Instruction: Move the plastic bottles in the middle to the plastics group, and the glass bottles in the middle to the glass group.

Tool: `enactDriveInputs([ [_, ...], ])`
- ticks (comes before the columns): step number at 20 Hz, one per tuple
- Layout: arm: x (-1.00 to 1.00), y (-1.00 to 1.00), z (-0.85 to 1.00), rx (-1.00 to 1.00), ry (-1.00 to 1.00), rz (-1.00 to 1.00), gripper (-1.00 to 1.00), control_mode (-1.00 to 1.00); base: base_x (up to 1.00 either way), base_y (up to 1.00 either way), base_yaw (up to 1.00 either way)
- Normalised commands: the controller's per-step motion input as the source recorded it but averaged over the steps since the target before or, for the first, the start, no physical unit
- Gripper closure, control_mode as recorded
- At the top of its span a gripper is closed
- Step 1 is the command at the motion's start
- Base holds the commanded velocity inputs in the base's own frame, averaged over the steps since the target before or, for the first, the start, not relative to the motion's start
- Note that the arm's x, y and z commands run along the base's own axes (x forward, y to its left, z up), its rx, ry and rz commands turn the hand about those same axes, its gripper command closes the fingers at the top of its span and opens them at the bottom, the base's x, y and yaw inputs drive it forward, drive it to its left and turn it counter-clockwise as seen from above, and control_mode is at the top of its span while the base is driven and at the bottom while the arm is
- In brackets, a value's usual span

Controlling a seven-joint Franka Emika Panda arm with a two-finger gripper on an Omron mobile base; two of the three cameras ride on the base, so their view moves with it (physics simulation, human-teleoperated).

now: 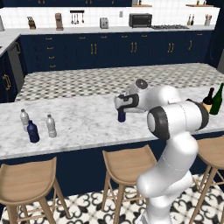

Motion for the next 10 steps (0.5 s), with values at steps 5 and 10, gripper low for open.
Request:
enactDriveInputs([
  [5,0.34,0.08,0.00,0.00,0.07,0.01,-1.00,-1.00,0.00,0.00,0.00],
  [10,0.26,0.02,-0.05,0.00,0.05,0.01,-1.00,-1.00,0.00,0.00,0.00],
])
